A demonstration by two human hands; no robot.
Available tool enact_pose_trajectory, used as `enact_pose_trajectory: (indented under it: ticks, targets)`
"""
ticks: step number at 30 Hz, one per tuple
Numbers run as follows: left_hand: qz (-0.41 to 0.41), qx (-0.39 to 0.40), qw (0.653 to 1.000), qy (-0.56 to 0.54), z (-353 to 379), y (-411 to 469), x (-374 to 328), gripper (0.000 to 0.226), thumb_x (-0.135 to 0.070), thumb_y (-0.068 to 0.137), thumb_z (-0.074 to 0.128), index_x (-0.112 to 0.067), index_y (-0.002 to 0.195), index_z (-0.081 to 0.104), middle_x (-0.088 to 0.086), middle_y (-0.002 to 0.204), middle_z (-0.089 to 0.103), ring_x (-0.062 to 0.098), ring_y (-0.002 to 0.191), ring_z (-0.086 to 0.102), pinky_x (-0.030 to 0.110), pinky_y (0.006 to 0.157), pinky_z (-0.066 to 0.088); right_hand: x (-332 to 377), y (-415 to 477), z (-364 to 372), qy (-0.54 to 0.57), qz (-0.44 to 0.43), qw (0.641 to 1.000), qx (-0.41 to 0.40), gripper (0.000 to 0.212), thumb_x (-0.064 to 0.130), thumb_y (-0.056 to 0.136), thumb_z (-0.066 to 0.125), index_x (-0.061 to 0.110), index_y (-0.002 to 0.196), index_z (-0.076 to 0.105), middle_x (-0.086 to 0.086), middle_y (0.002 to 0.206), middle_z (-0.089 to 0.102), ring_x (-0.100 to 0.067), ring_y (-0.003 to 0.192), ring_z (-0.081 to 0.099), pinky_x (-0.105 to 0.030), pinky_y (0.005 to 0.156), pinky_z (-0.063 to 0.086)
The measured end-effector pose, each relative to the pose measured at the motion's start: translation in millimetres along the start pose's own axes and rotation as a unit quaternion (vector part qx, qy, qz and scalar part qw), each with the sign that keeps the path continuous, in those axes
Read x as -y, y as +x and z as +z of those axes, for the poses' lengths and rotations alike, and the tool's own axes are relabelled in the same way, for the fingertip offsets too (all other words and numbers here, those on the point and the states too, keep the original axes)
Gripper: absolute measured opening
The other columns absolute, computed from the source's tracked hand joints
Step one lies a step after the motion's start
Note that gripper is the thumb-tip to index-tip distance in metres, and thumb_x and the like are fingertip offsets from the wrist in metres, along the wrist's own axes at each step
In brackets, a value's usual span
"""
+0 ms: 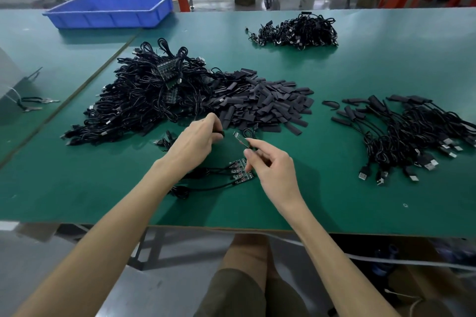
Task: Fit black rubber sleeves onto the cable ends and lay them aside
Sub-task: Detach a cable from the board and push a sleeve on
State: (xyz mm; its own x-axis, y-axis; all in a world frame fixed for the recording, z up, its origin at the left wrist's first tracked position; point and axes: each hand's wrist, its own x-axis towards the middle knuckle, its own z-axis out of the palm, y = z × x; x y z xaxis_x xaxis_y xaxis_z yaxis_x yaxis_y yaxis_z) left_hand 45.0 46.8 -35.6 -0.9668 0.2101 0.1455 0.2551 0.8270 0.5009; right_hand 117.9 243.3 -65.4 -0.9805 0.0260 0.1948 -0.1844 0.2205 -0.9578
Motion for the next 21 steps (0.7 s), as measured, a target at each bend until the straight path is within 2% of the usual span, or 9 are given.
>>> enact_pose_trajectory:
  ticks: [2, 3, 6, 10, 13, 16, 19, 21]
  targets:
    - [0.011, -0.009, 0.998, -0.056, -2, -3, -4, 0.014, -0.008, 0.103, 0.056, -0.017, 0.112, 0.060, -0.006, 0.095, 0.063, 0.009, 0.081, 0.064, 0.022, 0.070, 0.052, -1, 0, 2, -0.032, -0.009, 0.999, -0.014, 0.028, 0.018, 0.101, 0.066, 0.023, 0.128, 0.072, 0.006, 0.070, 0.073, -0.002, 0.047, 0.045, -0.013, 0.052, 0.037]
    - [0.025, -0.010, 0.997, -0.070, -3, -4, -6, 0.021, -0.003, 0.103, 0.053, -0.013, 0.117, 0.065, -0.005, 0.095, 0.063, 0.008, 0.076, 0.064, 0.019, 0.068, 0.052, -2, 1, 2, -0.046, -0.013, 0.999, -0.020, 0.028, 0.016, 0.101, 0.066, 0.023, 0.128, 0.073, 0.006, 0.071, 0.073, -0.002, 0.046, 0.046, -0.011, 0.051, 0.036]
    - [0.078, 0.004, 0.994, -0.082, -5, -10, -9, 0.036, 0.012, 0.100, 0.046, -0.003, 0.120, 0.071, 0.006, 0.094, 0.066, 0.009, 0.069, 0.064, 0.022, 0.069, 0.056, -4, 3, 3, -0.059, -0.007, 0.997, -0.042, 0.026, 0.015, 0.101, 0.065, 0.024, 0.125, 0.073, 0.006, 0.073, 0.074, -0.003, 0.047, 0.048, -0.012, 0.052, 0.037]
    - [0.135, -0.010, 0.987, -0.082, -2, -21, -15, 0.045, 0.024, 0.091, 0.044, 0.001, 0.117, 0.073, 0.010, 0.094, 0.068, 0.013, 0.071, 0.065, 0.026, 0.076, 0.057, 0, 4, 3, -0.024, 0.017, 0.999, -0.032, 0.021, 0.017, 0.099, 0.067, 0.023, 0.118, 0.073, 0.004, 0.078, 0.075, -0.010, 0.068, 0.065, -0.021, 0.063, 0.049]
    - [0.152, -0.040, 0.984, -0.087, 2, -28, -17, 0.052, 0.027, 0.086, 0.042, -0.004, 0.113, 0.075, 0.001, 0.089, 0.064, 0.003, 0.072, 0.063, 0.019, 0.075, 0.055, 4, 2, 1, 0.008, 0.014, 1.000, 0.012, 0.018, 0.018, 0.098, 0.070, 0.022, 0.115, 0.073, 0.006, 0.076, 0.076, -0.003, 0.077, 0.069, -0.015, 0.073, 0.050]
    - [0.140, -0.072, 0.981, -0.114, 5, -31, -19, 0.055, 0.029, 0.085, 0.045, -0.006, 0.113, 0.076, -0.004, 0.086, 0.062, 0.001, 0.073, 0.063, 0.013, 0.073, 0.052, 5, 2, -4, 0.067, 0.018, 0.997, 0.042, 0.016, 0.016, 0.097, 0.071, 0.023, 0.112, 0.073, 0.004, 0.080, 0.076, -0.004, 0.081, 0.069, -0.016, 0.080, 0.050]
    - [0.128, -0.082, 0.976, -0.156, 6, -33, -21, 0.055, 0.032, 0.083, 0.046, -0.005, 0.109, 0.076, 0.006, 0.087, 0.067, 0.009, 0.072, 0.064, 0.022, 0.073, 0.056, 7, 1, -8, 0.108, 0.021, 0.993, 0.048, 0.016, 0.019, 0.095, 0.075, 0.027, 0.109, 0.075, 0.004, 0.095, 0.076, -0.002, 0.089, 0.067, -0.016, 0.083, 0.050]
    - [0.116, -0.087, 0.971, -0.189, 5, -33, -22, 0.050, 0.030, 0.086, 0.047, -0.005, 0.106, 0.077, 0.012, 0.086, 0.069, 0.014, 0.071, 0.064, 0.029, 0.071, 0.058, 9, 0, -10, 0.131, 0.022, 0.989, 0.058, 0.014, 0.029, 0.094, 0.075, 0.026, 0.108, 0.076, 0.010, 0.094, 0.076, 0.000, 0.088, 0.065, -0.014, 0.083, 0.048]
